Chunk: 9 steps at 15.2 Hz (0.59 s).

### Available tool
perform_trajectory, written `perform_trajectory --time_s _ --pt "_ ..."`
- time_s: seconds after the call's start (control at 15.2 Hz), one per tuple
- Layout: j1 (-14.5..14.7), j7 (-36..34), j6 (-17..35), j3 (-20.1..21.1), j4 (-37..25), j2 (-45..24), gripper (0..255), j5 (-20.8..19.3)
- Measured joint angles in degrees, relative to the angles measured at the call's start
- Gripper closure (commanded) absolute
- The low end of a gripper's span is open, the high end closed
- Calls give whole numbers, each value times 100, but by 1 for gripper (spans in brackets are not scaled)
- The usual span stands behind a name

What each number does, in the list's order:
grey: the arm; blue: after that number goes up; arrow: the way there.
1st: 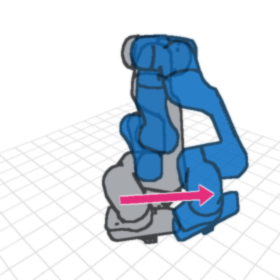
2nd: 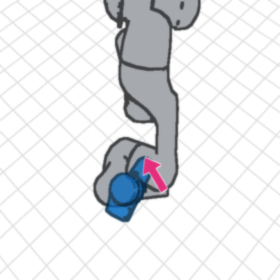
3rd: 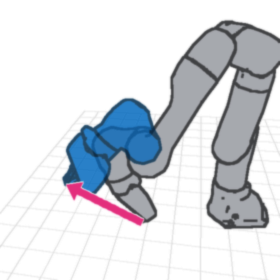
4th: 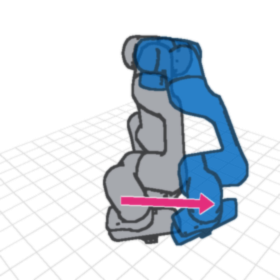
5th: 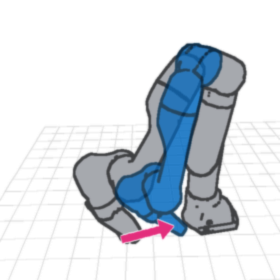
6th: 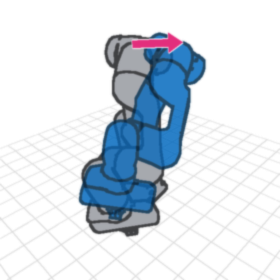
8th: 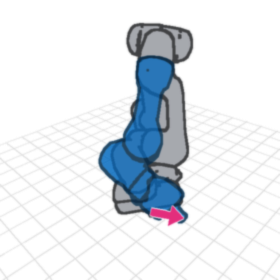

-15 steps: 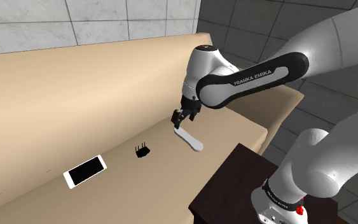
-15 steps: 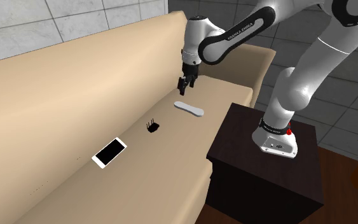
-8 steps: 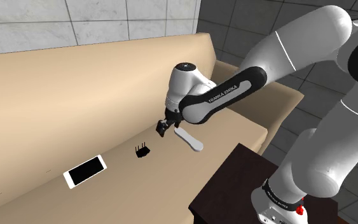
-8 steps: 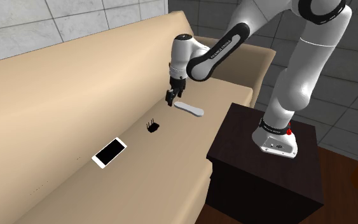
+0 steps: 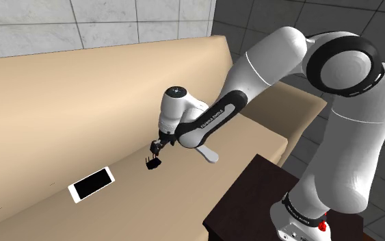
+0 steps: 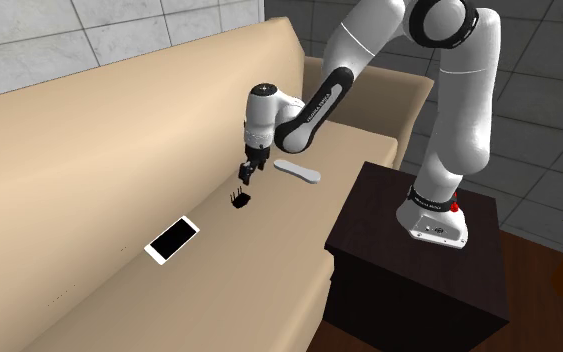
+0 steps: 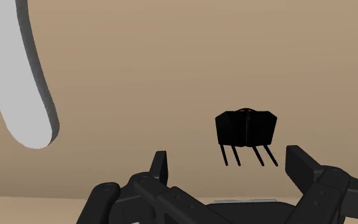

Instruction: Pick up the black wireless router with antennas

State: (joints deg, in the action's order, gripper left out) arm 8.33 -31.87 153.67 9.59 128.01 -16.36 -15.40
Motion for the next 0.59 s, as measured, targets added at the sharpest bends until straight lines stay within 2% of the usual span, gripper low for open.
perform_trajectory --time_s 0.2,0.4,0.59 --pt "288 -348 201 -190 -615 -765 0 -391" --pt "491 -501 283 -333 -1198 -1367 0 -593" --pt "567 -581 432 -425 -1322 -1619 0 -692"
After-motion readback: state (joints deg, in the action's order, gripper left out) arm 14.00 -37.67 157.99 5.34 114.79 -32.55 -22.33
